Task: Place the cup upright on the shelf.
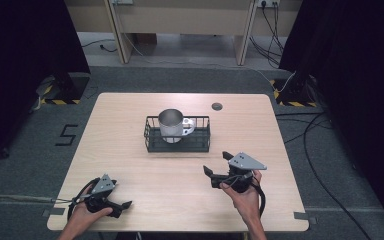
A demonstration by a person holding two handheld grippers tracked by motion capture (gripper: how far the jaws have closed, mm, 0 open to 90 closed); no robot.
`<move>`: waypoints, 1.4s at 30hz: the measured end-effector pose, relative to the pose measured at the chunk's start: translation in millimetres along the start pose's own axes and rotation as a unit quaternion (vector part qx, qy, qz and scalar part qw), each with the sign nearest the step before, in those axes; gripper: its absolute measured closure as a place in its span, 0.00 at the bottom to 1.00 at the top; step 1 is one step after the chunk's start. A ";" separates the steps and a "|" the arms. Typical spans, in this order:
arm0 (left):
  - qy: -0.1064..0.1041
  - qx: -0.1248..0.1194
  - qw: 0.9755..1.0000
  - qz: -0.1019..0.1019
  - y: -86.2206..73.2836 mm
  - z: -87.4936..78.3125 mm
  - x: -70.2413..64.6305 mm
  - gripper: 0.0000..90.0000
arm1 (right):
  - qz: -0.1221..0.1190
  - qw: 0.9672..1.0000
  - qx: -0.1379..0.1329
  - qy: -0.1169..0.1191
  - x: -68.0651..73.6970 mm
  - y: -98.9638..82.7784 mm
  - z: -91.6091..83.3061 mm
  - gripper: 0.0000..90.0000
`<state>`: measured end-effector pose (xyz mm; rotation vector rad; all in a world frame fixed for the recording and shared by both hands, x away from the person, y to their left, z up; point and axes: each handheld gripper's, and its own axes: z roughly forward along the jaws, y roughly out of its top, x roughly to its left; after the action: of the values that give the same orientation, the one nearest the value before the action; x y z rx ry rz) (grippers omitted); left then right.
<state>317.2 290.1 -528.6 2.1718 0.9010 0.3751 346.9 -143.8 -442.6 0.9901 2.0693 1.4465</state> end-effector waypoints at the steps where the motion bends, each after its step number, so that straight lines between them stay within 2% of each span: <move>1: 0.000 0.000 1.000 0.000 0.0 0.0 0.0 0.00 | 0.000 1.000 0.001 0.001 1.0 -1.3 -0.6 0.17; 5: 0.000 0.000 1.000 0.000 0.0 0.0 0.0 0.00 | -0.006 1.000 0.004 -0.001 5.9 -11.7 -4.5 0.17; 10: 0.000 0.000 1.000 0.000 0.0 0.0 0.0 0.00 | 0.001 1.000 0.009 0.003 8.3 -25.0 -8.5 0.17; 20: 0.000 0.000 1.000 0.000 0.0 0.0 0.1 0.00 | 0.006 1.000 0.014 0.009 12.6 -37.1 -11.2 0.17; 42: 0.001 0.000 1.000 0.000 0.0 0.0 0.1 0.00 | 0.020 0.999 0.042 0.004 10.5 -70.9 -20.7 0.17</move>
<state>317.2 290.2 -528.6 2.1720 0.9032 0.3762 303.7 -163.2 -500.4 1.0660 2.1424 1.3961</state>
